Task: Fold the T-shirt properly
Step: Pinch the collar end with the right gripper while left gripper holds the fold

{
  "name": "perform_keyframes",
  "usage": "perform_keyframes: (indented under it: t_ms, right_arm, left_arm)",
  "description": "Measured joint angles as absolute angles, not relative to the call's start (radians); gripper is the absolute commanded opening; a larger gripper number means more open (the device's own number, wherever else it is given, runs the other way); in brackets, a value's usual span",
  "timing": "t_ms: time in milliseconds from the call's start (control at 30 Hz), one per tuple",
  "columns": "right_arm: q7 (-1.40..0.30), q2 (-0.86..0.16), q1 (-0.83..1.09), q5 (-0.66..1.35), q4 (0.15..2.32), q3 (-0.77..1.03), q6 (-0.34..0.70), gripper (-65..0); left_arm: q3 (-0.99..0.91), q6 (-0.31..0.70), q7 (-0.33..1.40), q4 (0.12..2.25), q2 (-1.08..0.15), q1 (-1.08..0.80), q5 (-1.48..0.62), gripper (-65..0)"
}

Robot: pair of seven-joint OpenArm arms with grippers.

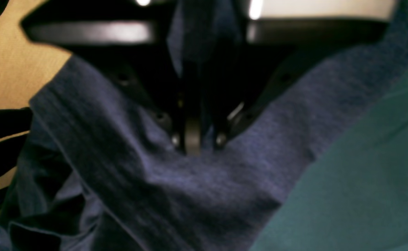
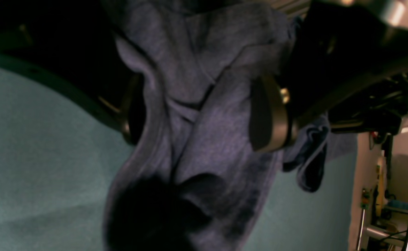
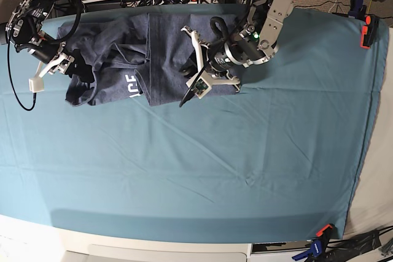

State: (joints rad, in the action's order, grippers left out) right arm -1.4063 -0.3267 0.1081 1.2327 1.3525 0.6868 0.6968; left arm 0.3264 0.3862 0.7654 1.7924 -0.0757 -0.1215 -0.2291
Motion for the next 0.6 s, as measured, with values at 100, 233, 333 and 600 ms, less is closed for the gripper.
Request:
perform_keyframes:
  t_ms: [100, 233, 333, 600]
  right_arm:
    - [-1.407, -0.327, 0.108, 1.233, 1.353, 0.687, 0.697, -21.3]
    - [-1.406, -0.327, 0.108, 1.233, 1.353, 0.687, 0.696, -21.5]
    - [-1.406, -0.327, 0.108, 1.233, 1.353, 0.687, 0.696, -25.2]
    - [-1.406, -0.327, 0.108, 1.233, 1.353, 0.687, 0.696, -55.9]
  left_arm:
    - [0.326, 0.386, 0.765, 1.792, -0.076, -0.121, -0.229, -56.7]
    - [0.326, 0.386, 0.765, 1.792, -0.076, -0.121, -0.229, -56.7]
    - [0.326, 0.386, 0.765, 1.792, -0.076, -0.121, -0.229, -56.7]
    - [0.326, 0.386, 0.765, 1.792, -0.076, -0.121, -0.229, -56.7]
